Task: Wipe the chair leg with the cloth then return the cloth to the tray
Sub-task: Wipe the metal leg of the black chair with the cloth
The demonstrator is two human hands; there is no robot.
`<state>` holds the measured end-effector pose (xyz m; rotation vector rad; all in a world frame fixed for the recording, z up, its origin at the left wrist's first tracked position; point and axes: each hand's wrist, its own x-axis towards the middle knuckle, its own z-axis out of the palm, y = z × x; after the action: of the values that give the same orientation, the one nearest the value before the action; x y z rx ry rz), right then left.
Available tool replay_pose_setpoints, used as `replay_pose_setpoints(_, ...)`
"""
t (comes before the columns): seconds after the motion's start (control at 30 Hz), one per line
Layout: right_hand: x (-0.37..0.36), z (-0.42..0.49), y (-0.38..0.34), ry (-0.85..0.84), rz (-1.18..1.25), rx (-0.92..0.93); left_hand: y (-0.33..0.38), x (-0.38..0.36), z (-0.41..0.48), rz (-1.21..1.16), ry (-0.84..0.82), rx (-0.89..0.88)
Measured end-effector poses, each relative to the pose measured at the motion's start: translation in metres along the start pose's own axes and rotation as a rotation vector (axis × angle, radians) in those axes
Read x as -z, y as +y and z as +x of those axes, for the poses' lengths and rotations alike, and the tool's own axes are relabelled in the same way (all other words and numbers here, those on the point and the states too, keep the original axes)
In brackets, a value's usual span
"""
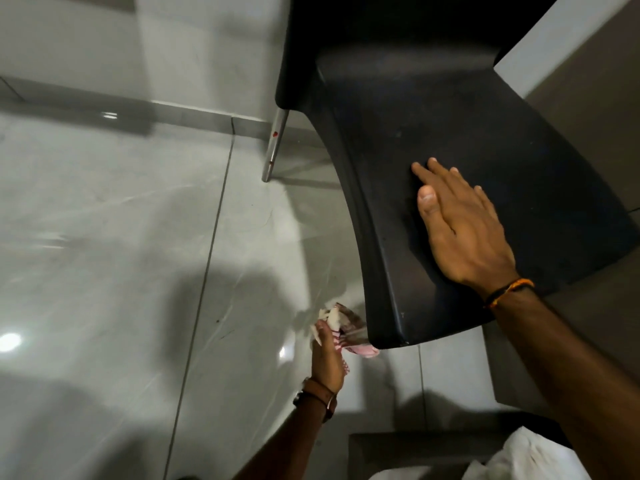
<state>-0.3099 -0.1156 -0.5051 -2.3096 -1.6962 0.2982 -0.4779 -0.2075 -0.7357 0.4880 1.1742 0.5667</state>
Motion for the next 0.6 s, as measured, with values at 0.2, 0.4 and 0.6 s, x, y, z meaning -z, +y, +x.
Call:
replay_pose_setpoints(0.2,0.001,0.000,0.001,-0.014,-0.018,-0.008,0.056,-0.027,-0.054,-0.066,-0.114,-0.146)
replay_pose_setpoints(0.4,0.004,-0.002,0.000,-0.039,-0.047,-0.008,0.078,-0.047,-0.095,-0.159,-0.077,-0.160)
replay_pose_setpoints(0.6,0.003,-0.002,0.001,-0.058,-0.055,-0.012,0.083,-0.040,-0.092,-0.323,-0.040,-0.024)
